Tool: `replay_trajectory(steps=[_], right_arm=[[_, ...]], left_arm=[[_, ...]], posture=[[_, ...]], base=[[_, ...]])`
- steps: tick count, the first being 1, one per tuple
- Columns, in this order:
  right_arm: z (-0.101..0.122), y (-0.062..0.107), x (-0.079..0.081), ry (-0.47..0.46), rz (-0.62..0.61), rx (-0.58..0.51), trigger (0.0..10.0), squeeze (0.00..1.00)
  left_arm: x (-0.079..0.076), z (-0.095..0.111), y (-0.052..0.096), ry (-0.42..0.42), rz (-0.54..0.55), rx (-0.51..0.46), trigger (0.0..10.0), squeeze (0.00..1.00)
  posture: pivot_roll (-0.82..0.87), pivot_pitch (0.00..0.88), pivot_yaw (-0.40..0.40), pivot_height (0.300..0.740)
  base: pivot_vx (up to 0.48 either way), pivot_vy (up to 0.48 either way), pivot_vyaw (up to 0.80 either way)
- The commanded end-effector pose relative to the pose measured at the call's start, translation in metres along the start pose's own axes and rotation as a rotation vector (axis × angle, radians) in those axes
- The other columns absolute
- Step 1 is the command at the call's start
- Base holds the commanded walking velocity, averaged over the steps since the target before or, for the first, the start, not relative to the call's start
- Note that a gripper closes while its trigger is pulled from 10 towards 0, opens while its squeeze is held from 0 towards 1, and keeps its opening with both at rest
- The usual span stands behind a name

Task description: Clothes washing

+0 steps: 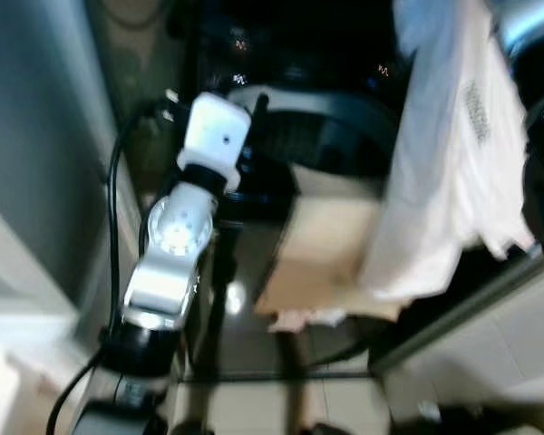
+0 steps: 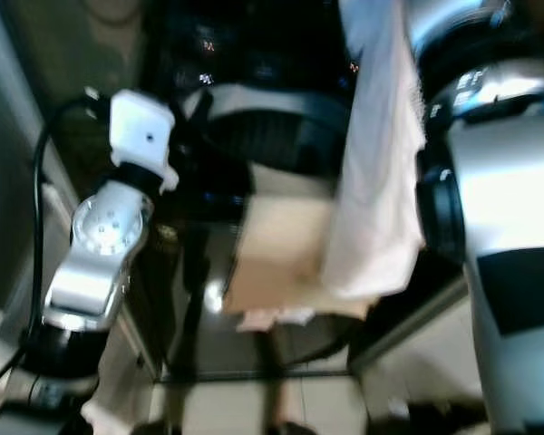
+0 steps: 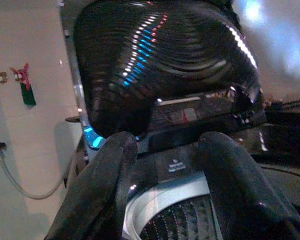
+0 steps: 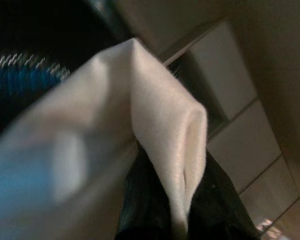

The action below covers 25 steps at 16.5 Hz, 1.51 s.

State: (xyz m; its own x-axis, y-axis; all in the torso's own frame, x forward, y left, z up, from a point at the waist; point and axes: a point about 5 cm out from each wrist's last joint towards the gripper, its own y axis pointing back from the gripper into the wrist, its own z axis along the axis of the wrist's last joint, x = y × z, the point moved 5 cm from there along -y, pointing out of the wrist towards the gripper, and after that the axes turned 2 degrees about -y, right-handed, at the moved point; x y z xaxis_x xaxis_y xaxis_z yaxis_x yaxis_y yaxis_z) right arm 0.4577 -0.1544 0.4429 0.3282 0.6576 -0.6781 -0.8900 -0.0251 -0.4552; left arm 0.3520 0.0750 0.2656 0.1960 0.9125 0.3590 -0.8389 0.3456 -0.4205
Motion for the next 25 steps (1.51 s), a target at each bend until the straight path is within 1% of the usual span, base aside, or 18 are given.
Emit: replay_trajectory(steps=[1, 3, 4, 5, 6, 7, 8, 9, 10, 11, 13, 14, 16, 17, 18, 19, 22, 25], right_arm=[[-0.037, 0.008, 0.016, 0.117, 0.052, 0.112, 0.0, 0.00], [-0.054, 0.015, 0.033, 0.170, 0.096, 0.157, 0.0, 0.00], [-0.095, 0.030, 0.044, 0.037, 0.078, 0.314, 0.0, 0.00], [-0.104, 0.034, 0.045, -0.008, 0.067, 0.352, 8.6, 0.00], [-0.112, 0.038, 0.052, -0.081, 0.075, 0.389, 10.0, 0.00], [-0.125, 0.047, 0.067, -0.223, 0.099, 0.466, 10.0, 0.00], [-0.131, 0.052, 0.075, -0.267, 0.119, 0.499, 10.0, 0.00], [-0.138, 0.060, 0.089, -0.345, 0.150, 0.553, 10.0, 0.00], [-0.150, 0.070, 0.100, -0.445, 0.146, 0.629, 10.0, 0.93], [-0.159, 0.078, 0.106, -0.542, 0.129, 0.687, 10.0, 1.00], [-0.171, 0.091, 0.118, -0.707, 0.100, 0.780, 10.0, 1.00], [-0.171, 0.093, 0.123, -0.786, 0.092, 0.798, 10.0, 1.00], [-0.166, 0.091, 0.125, -0.916, 0.065, 0.798, 10.0, 1.00], [-0.160, 0.085, 0.122, -1.024, 0.031, 0.781, 10.0, 1.00], [-0.156, 0.081, 0.118, -1.075, 0.012, 0.764, 10.0, 1.00], [-0.146, 0.072, 0.112, -1.165, -0.020, 0.731, 10.0, 1.00], [-0.141, 0.067, 0.105, -1.240, -0.064, 0.721, 10.0, 1.00], [-0.135, 0.061, 0.097, -1.352, -0.110, 0.696, 10.0, 1.00]], left_arm=[[-0.015, 0.009, 0.003, 0.025, -0.054, -0.018, 10.0, 0.00], [-0.017, 0.010, 0.006, 0.018, -0.061, -0.018, 10.0, 0.00], [-0.018, 0.015, 0.012, 0.002, -0.073, -0.021, 10.0, 0.00], [-0.018, 0.015, 0.013, -0.002, -0.076, -0.022, 10.0, 0.00], [-0.019, 0.017, 0.014, -0.003, -0.086, -0.025, 10.0, 0.00], [-0.022, 0.019, 0.017, 0.001, -0.105, -0.029, 10.0, 0.00], [-0.023, 0.020, 0.018, 0.004, -0.111, -0.029, 10.0, 0.00], [-0.024, 0.022, 0.018, 0.009, -0.117, -0.030, 10.0, 0.00], [-0.024, 0.023, 0.017, 0.006, -0.122, -0.033, 10.0, 0.00], [-0.024, 0.024, 0.018, 0.005, -0.126, -0.033, 10.0, 0.00], [-0.025, 0.025, 0.018, 0.009, -0.141, -0.031, 10.0, 0.00], [-0.026, 0.025, 0.017, 0.004, -0.148, -0.032, 10.0, 0.00], [-0.027, 0.027, 0.017, -0.008, -0.156, -0.039, 10.0, 0.00], [-0.028, 0.027, 0.016, -0.009, -0.159, -0.041, 10.0, 0.00], [-0.029, 0.028, 0.016, -0.009, -0.161, -0.041, 10.0, 0.00], [-0.029, 0.027, 0.016, -0.006, -0.163, -0.039, 10.0, 0.00], [-0.031, 0.026, 0.015, 0.003, -0.169, -0.034, 10.0, 0.00], [-0.031, 0.024, 0.014, 0.002, -0.171, -0.030, 10.0, 0.00]], posture=[[0.14, 0.000, -0.163, 0.740], [0.15, 0.000, -0.171, 0.740], [0.19, 0.000, -0.182, 0.740], [0.19, 0.000, -0.182, 0.740], [0.19, 0.000, -0.182, 0.740], [0.20, 0.000, -0.179, 0.740], [0.20, 0.000, -0.177, 0.740], [0.20, 0.000, -0.173, 0.740], [0.20, 0.000, -0.169, 0.740], [0.20, 0.000, -0.166, 0.740], [0.18, 0.000, -0.154, 0.740], [0.18, 0.000, -0.150, 0.740], [0.18, 0.000, -0.144, 0.740], [0.17, 0.000, -0.142, 0.740], [0.17, 0.000, -0.142, 0.740], [0.17, 0.000, -0.138, 0.740], [0.16, 0.000, -0.135, 0.740], [0.16, 0.000, -0.135, 0.740]], base=[[0.000, 0.000, 0.00], [0.000, 0.000, 0.00], [0.000, 0.000, 0.00], [0.000, 0.000, 0.00], [0.000, 0.000, 0.00], [0.000, 0.000, 0.00], [0.000, 0.000, 0.00], [0.000, 0.000, 0.00], [0.000, 0.000, 0.00], [0.000, 0.000, 0.00], [0.000, 0.000, 0.00], [0.000, 0.000, 0.00], [0.000, 0.000, 0.00], [0.000, 0.000, 0.00], [0.000, 0.000, 0.00], [0.000, 0.000, 0.00], [0.000, 0.000, 0.00], [0.000, 0.000, 0.00]])
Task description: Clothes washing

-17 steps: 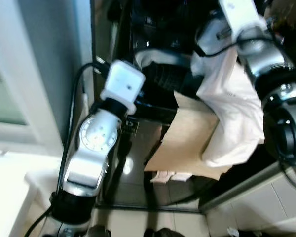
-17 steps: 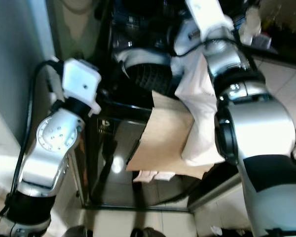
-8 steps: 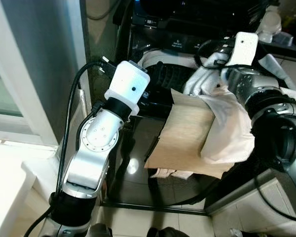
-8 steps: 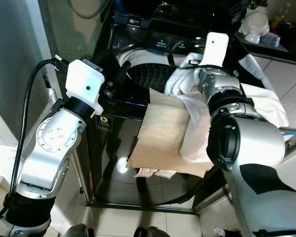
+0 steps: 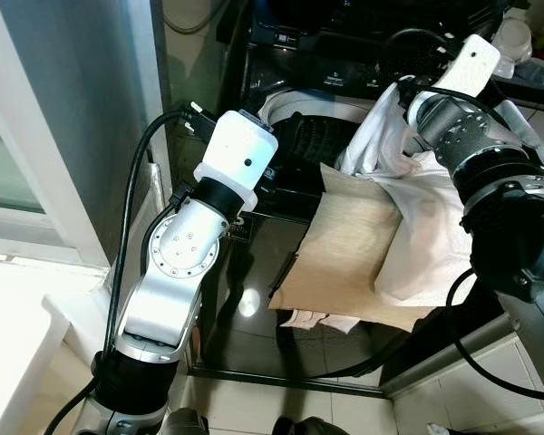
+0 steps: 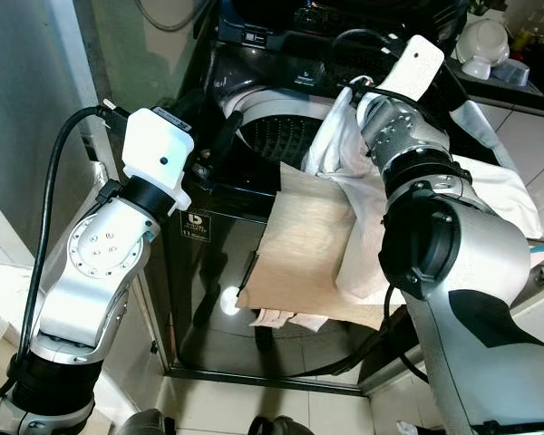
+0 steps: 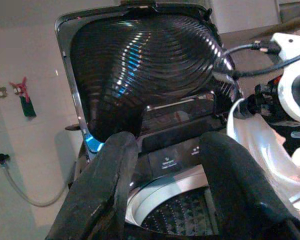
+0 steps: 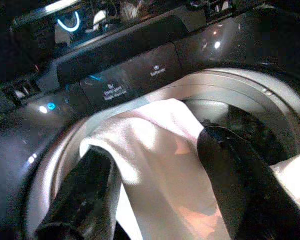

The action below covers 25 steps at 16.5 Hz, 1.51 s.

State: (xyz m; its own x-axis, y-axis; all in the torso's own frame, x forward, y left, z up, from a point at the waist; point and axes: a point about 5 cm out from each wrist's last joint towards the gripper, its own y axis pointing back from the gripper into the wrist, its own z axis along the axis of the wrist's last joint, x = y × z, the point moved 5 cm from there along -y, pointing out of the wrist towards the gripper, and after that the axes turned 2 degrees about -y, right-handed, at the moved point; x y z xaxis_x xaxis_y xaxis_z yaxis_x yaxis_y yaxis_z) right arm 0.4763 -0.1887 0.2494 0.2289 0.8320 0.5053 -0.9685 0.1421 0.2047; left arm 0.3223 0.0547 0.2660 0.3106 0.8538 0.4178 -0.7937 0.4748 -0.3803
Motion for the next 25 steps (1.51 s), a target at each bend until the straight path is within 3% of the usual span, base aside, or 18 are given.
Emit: replay_trajectory(steps=[1, 4, 5, 7, 8, 9, 10, 11, 12, 13, 14, 15, 16, 17, 18, 20, 22, 25], right_arm=[[0.023, 0.003, 0.008, -0.047, 0.016, -0.061, 10.0, 1.00], [0.029, 0.004, 0.010, -0.084, 0.011, -0.063, 10.0, 1.00], [0.034, 0.004, 0.000, 0.143, -0.058, -0.097, 10.0, 1.00], [0.039, 0.004, -0.003, 0.813, -0.092, -0.163, 10.0, 1.00], [0.038, 0.004, -0.002, 1.012, -0.094, -0.171, 10.0, 1.00], [0.038, 0.004, -0.002, 1.127, -0.101, -0.178, 10.0, 1.00], [0.030, 0.002, -0.004, 1.593, -0.102, -0.157, 10.0, 1.00], [0.027, 0.002, -0.007, 1.717, -0.100, -0.135, 10.0, 1.00], [0.025, 0.001, -0.009, 1.684, -0.090, -0.124, 10.0, 1.00], [0.025, 0.001, -0.009, 1.553, -0.072, -0.122, 10.0, 1.00], [0.030, 0.002, -0.003, 1.328, -0.036, -0.134, 10.0, 1.00], [0.032, 0.003, 0.000, 1.246, -0.018, -0.137, 10.0, 1.00], [0.031, 0.003, 0.006, 1.098, 0.026, -0.131, 10.0, 1.00], [0.033, 0.004, 0.010, 1.053, 0.044, -0.136, 10.0, 1.00], [0.030, 0.005, 0.024, 0.657, 0.157, -0.105, 10.0, 1.00], [0.033, 0.006, 0.024, 0.324, 0.172, -0.086, 10.0, 1.00], [0.031, 0.006, 0.027, 0.294, 0.187, -0.081, 10.0, 1.00], [0.019, 0.005, 0.028, 0.420, 0.229, -0.068, 10.0, 1.00]], left_arm=[[-0.006, 0.003, -0.005, 0.004, -0.030, -0.010, 10.0, 0.00], [-0.007, 0.001, -0.006, 0.002, -0.040, -0.003, 10.0, 0.00], [-0.009, 0.001, -0.007, 0.005, -0.047, -0.004, 10.0, 0.00], [-0.011, 0.001, -0.008, 0.009, -0.053, -0.006, 10.0, 0.00], [-0.011, 0.001, -0.008, 0.010, -0.054, -0.005, 10.0, 0.00], [-0.011, 0.001, -0.008, 0.010, -0.055, -0.005, 10.0, 0.00], [-0.012, 0.001, -0.009, 0.012, -0.059, -0.005, 10.0, 0.00], [-0.013, 0.001, -0.009, 0.012, -0.062, -0.005, 10.0, 0.00], [-0.013, 0.001, -0.009, 0.013, -0.065, -0.005, 10.0, 0.00], [-0.014, 0.001, -0.009, 0.012, -0.067, -0.006, 10.0, 0.00], [-0.014, 0.001, -0.009, 0.012, -0.065, -0.007, 10.0, 0.00], [-0.013, 0.001, -0.009, 0.012, -0.063, -0.007, 10.0, 0.00], [-0.013, 0.000, -0.009, 0.012, -0.062, -0.007, 10.0, 0.00], [-0.013, 0.000, -0.009, 0.012, -0.064, -0.008, 10.0, 0.00], [-0.013, 0.000, -0.010, 0.013, -0.071, -0.010, 10.0, 0.00], [-0.015, 0.000, -0.012, 0.016, -0.082, -0.014, 10.0, 0.00], [-0.016, 0.000, -0.012, 0.015, -0.086, -0.015, 10.0, 0.00], [-0.015, -0.001, -0.010, 0.014, -0.078, -0.007, 10.0, 0.00]], posture=[[0.16, 0.000, -0.135, 0.740], [0.15, 0.000, -0.134, 0.740], [0.15, 0.000, -0.135, 0.740], [0.14, 0.000, -0.136, 0.740], [0.14, 0.000, -0.137, 0.740], [0.13, 0.000, -0.137, 0.740], [0.13, 0.000, -0.135, 0.740], [0.13, 0.000, -0.134, 0.740], [0.12, 0.000, -0.134, 0.740], [0.13, 0.000, -0.135, 0.740], [0.12, 0.000, -0.135, 0.740], [0.12, 0.000, -0.135, 0.740], [0.12, 0.000, -0.133, 0.740], [0.11, 0.000, -0.128, 0.740], [0.10, 0.000, -0.122, 0.740], [0.09, 0.000, -0.120, 0.740], [0.09, 0.000, -0.122, 0.740], [0.09, 0.000, -0.129, 0.740]], base=[[0.000, 0.000, 0.00], [0.000, 0.000, 0.00], [0.000, 0.000, 0.00], [0.000, 0.000, 0.00], [0.000, 0.000, 0.00], [0.000, 0.000, 0.00], [0.000, 0.000, 0.00], [0.000, 0.000, 0.00], [0.000, 0.000, 0.00], [0.000, 0.000, 0.00], [0.000, 0.000, 0.00], [0.000, 0.000, 0.00], [0.000, 0.000, 0.00], [0.000, 0.000, 0.00], [0.000, 0.000, 0.00], [0.000, 0.000, 0.00], [0.000, 0.000, 0.00], [0.000, 0.000, 0.00]])
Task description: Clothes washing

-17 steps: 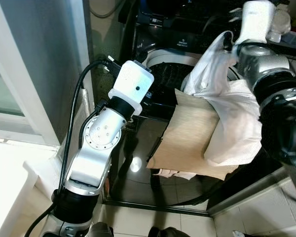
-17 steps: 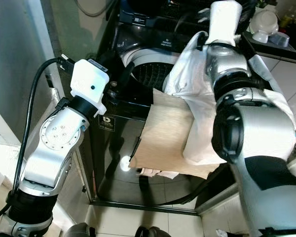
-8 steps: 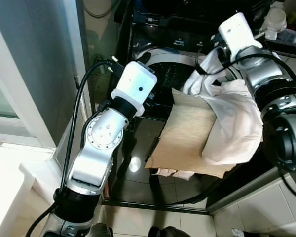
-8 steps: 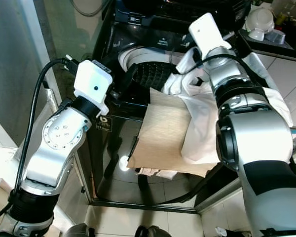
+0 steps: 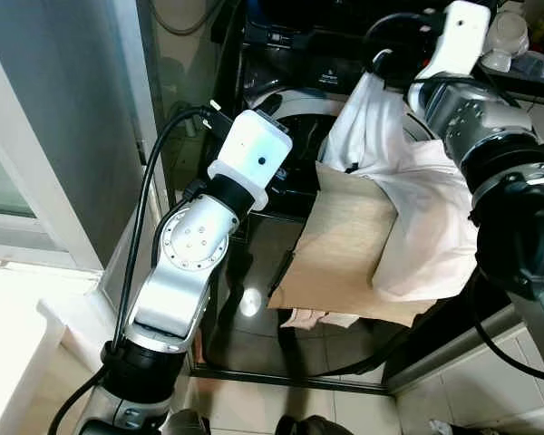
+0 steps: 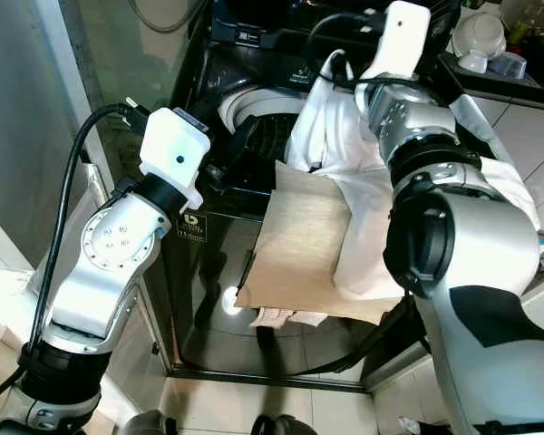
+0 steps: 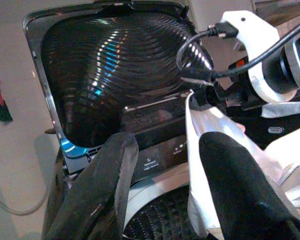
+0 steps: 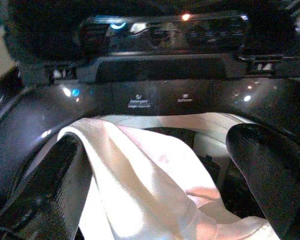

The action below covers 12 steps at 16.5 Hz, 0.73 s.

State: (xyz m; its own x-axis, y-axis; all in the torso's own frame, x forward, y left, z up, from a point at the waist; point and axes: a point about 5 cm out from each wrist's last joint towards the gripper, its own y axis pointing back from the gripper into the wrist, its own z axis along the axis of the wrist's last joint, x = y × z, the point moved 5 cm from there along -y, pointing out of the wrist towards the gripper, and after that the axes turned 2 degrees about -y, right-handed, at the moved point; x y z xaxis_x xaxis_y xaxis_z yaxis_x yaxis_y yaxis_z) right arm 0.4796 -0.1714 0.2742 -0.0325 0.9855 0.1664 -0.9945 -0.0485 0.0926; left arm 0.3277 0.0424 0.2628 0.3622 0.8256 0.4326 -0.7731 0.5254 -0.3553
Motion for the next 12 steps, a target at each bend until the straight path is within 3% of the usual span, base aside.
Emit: replay_trajectory(steps=[1, 3, 4, 7, 9, 10, 11, 12], right_arm=[[0.004, 0.001, -0.001, 0.027, 0.015, -0.022, 10.0, 1.00], [-0.004, 0.002, -0.016, 0.010, -0.017, -0.015, 10.0, 1.00], [-0.015, 0.003, -0.018, -0.128, 0.010, 0.011, 10.0, 1.00], [-0.018, 0.003, -0.013, -0.334, 0.065, 0.027, 10.0, 1.00], [-0.013, 0.004, -0.023, -0.652, 0.030, -0.035, 10.0, 1.00], [-0.017, 0.004, -0.024, -0.714, 0.021, -0.042, 10.0, 1.00], [-0.023, 0.003, -0.019, -0.721, 0.040, -0.028, 10.0, 0.03], [-0.025, 0.003, -0.015, -0.722, 0.056, -0.017, 10.0, 0.00]], left_arm=[[-0.004, 0.001, -0.001, 0.004, -0.017, -0.004, 10.0, 0.00], [-0.005, 0.000, -0.002, 0.007, -0.024, -0.002, 10.0, 0.00], [-0.008, -0.001, -0.003, 0.012, -0.040, -0.003, 10.0, 0.00], [-0.012, -0.002, -0.004, 0.012, -0.058, 0.002, 10.0, 0.00], [-0.014, -0.004, -0.004, 0.012, -0.062, 0.007, 10.0, 0.00], [-0.013, -0.006, -0.005, 0.003, -0.058, 0.016, 10.0, 0.00], [-0.011, -0.010, -0.005, -0.010, -0.047, 0.031, 10.0, 0.00], [-0.010, -0.013, -0.005, -0.022, -0.039, 0.044, 10.0, 0.00]], posture=[[0.09, 0.000, -0.124, 0.740], [0.07, 0.000, -0.116, 0.740], [0.06, 0.000, -0.105, 0.740], [0.05, 0.000, -0.102, 0.740], [0.05, 0.000, -0.107, 0.740], [0.05, 0.000, -0.109, 0.740], [0.05, 0.000, -0.110, 0.740], [0.05, 0.000, -0.113, 0.740]], base=[[0.000, 0.000, 0.00], [0.000, 0.000, 0.00], [0.000, 0.000, 0.00], [0.000, 0.000, 0.00], [0.000, 0.000, 0.00], [0.000, 0.000, 0.00], [0.000, 0.000, 0.00], [0.000, 0.000, 0.00]])
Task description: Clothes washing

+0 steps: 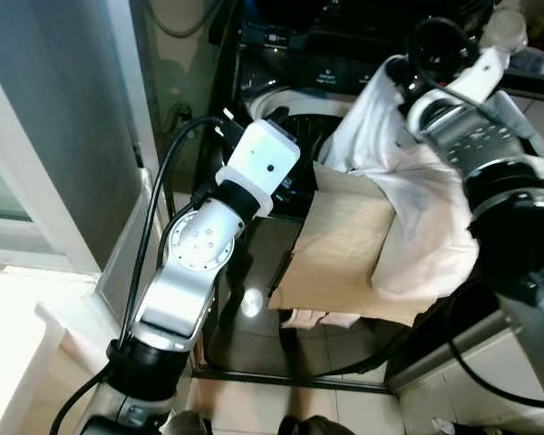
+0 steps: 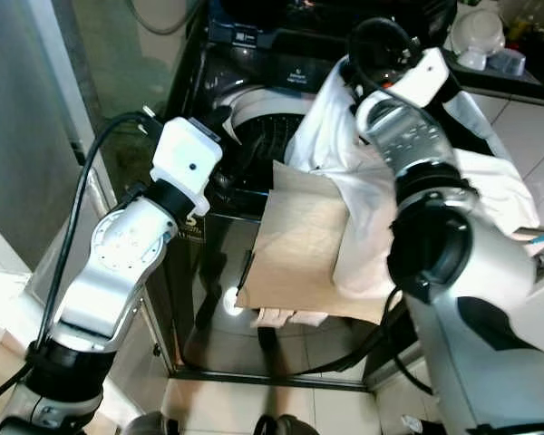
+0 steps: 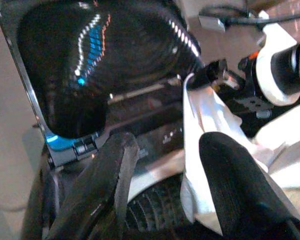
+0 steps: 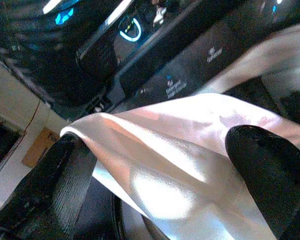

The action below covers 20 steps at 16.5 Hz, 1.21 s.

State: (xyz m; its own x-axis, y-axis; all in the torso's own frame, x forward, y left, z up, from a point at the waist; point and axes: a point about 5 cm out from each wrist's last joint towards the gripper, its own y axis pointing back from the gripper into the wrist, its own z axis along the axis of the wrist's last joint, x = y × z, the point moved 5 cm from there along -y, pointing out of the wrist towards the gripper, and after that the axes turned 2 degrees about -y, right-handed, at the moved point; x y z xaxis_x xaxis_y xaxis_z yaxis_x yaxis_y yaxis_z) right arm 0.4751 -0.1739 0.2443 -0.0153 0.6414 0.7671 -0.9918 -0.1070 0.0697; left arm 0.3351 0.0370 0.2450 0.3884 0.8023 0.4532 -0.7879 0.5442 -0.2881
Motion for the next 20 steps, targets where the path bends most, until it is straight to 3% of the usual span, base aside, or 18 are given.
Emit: replay_trajectory(steps=[1, 3, 5, 6, 7, 9, 10, 11, 12, 13, 14, 16, 17, 18, 19, 20], right_arm=[[0.003, 0.001, 0.004, 0.001, 0.043, 0.000, 10.0, 0.00], [0.006, 0.004, 0.034, 0.119, 0.235, 0.047, 10.0, 0.00], [0.008, 0.009, 0.050, 0.216, 0.354, 0.075, 10.0, 0.00], [0.005, 0.013, 0.047, 0.424, 0.382, 0.122, 10.0, 0.00], [0.003, 0.017, 0.027, 0.735, 0.339, 0.164, 10.0, 0.00], [0.019, 0.026, -0.034, 1.343, 0.126, 0.218, 10.0, 0.00], [0.024, 0.029, -0.042, 1.414, 0.090, 0.224, 10.0, 0.00], [0.039, 0.032, -0.049, 1.637, 0.020, 0.190, 10.0, 0.00], [0.046, 0.033, -0.049, 1.716, -0.007, 0.164, 10.0, 0.00], [0.055, 0.036, -0.051, 1.891, -0.047, 0.148, 10.0, 0.00], [0.065, 0.040, -0.055, 2.287, -0.114, 0.142, 10.0, 0.00], [0.071, 0.041, -0.048, 2.420, -0.092, 0.128, 10.0, 0.00], [0.069, 0.042, -0.043, 2.307, -0.022, 0.138, 10.0, 0.00], [0.068, 0.041, -0.027, 2.044, 0.058, 0.086, 10.0, 0.00], [0.083, 0.041, -0.016, 1.811, 0.037, 0.005, 10.0, 0.00], [0.090, 0.041, -0.020, 1.734, -0.010, -0.018, 10.0, 0.00]], left_arm=[[0.001, -0.004, -0.004, -0.036, -0.004, 0.016, 10.0, 0.00], [0.014, -0.018, -0.011, -0.098, -0.013, 0.059, 10.0, 0.00], [0.020, -0.018, -0.013, -0.100, -0.003, 0.058, 10.0, 0.00], [0.021, -0.017, -0.014, -0.100, 0.002, 0.054, 10.0, 0.00], [0.019, -0.017, -0.014, -0.099, -0.001, 0.052, 10.0, 0.00], [0.014, -0.019, -0.015, -0.101, -0.020, 0.049, 10.0, 0.00], [0.013, -0.019, -0.015, -0.101, -0.024, 0.048, 10.0, 0.00], [0.012, -0.019, -0.015, -0.100, -0.032, 0.047, 10.0, 0.00], [0.011, -0.019, -0.015, -0.098, -0.036, 0.046, 10.0, 0.00], [0.009, -0.019, -0.015, -0.097, -0.043, 0.045, 10.0, 0.00], [0.008, -0.019, -0.015, -0.101, -0.052, 0.041, 10.0, 0.00], [0.007, -0.017, -0.016, -0.109, -0.059, 0.036, 10.0, 0.00], [0.007, -0.017, -0.015, -0.110, -0.061, 0.037, 10.0, 0.00], [0.007, -0.019, -0.015, -0.111, -0.064, 0.042, 10.0, 0.00], [0.007, -0.021, -0.014, -0.114, -0.063, 0.050, 10.0, 0.00], [0.007, -0.021, -0.013, -0.113, -0.062, 0.054, 10.0, 0.00]], posture=[[0.05, 0.000, -0.112, 0.740], [0.03, 0.000, -0.095, 0.740], [0.02, 0.000, -0.084, 0.740], [0.01, 0.000, -0.075, 0.740], [0.01, 0.000, -0.073, 0.740], [-0.01, 0.000, -0.063, 0.740], [-0.01, 0.000, -0.062, 0.740], [-0.02, 0.000, -0.057, 0.740], [-0.02, 0.000, -0.055, 0.740], [-0.02, 0.000, -0.054, 0.740], [-0.02, 0.000, -0.053, 0.740], [-0.02, 0.000, -0.053, 0.740], [-0.01, 0.000, -0.056, 0.740], [-0.01, 0.000, -0.060, 0.740], [-0.01, 0.000, -0.063, 0.740], [-0.01, 0.000, -0.066, 0.740]], base=[[0.000, 0.000, 0.00], [0.000, 0.000, 0.00], [0.000, 0.000, 0.00], [0.000, 0.000, 0.00], [0.000, 0.000, 0.00], [0.000, 0.000, 0.00], [0.000, 0.000, 0.00], [0.000, 0.000, 0.00], [0.000, 0.000, 0.00], [0.000, 0.000, 0.00], [0.000, 0.000, 0.00], [0.000, 0.000, 0.00], [0.000, 0.000, 0.00], [0.000, 0.000, 0.00], [0.000, 0.000, 0.00], [0.000, 0.000, 0.00]])
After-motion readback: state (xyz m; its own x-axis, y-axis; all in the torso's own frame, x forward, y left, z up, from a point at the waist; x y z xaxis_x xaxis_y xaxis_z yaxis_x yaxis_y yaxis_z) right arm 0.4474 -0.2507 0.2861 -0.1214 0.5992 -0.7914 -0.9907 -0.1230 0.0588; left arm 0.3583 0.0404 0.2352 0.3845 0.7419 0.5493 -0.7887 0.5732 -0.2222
